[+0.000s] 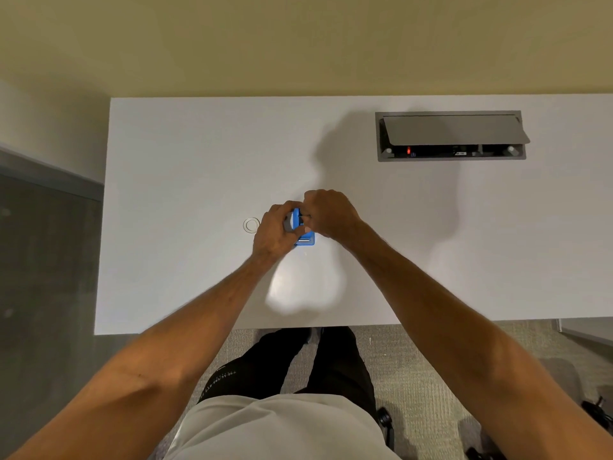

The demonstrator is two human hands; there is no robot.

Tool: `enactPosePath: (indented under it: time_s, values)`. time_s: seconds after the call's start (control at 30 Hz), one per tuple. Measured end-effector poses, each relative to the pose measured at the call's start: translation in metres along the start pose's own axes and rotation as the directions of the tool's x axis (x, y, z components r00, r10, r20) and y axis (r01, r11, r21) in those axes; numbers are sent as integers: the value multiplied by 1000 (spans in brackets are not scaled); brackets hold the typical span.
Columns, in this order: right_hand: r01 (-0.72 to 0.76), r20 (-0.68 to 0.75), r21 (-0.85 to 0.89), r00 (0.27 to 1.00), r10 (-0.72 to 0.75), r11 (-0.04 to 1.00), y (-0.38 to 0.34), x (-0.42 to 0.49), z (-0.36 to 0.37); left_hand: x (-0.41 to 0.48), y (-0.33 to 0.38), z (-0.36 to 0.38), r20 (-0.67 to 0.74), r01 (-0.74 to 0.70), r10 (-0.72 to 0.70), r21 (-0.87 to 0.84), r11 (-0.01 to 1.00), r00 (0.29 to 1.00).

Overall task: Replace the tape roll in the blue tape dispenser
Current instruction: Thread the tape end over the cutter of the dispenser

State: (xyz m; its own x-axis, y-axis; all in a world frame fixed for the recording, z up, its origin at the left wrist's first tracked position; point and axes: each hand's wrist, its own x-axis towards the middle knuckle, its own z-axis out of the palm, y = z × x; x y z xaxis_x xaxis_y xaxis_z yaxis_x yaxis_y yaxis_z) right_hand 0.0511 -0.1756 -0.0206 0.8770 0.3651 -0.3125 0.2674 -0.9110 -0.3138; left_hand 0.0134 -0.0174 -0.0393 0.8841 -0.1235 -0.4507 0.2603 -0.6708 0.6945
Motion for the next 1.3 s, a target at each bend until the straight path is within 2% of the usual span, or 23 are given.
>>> enactPosePath:
  time_s: [0.23,0.5,0.77,0.93,1.0,1.3]
  values:
    - [16,15,69,1000,-17,997,3,1,1,3,2,1,10,-1,0,45,999,1000]
    - [22,33,28,999,-23,999,3,3,2,4,4,-1,15,-5,4,82,997,1000]
    - [-10,-21,-18,1000,10,1000,5,-4,8,2,6,-2,8,-14,13,89,996,1000]
    - [56,-123,111,991,-42,992,15,-14,12,1,5,-2,11,-29,28,83,996,1000]
    - [56,-121,157,992,-37,986,17,-18,13,0,5,-2,8,-32,32,84,996,999]
    - [15,-116,153,993,3,988,10,-13,15,0,6,-3,18,-45,43,119,992,999]
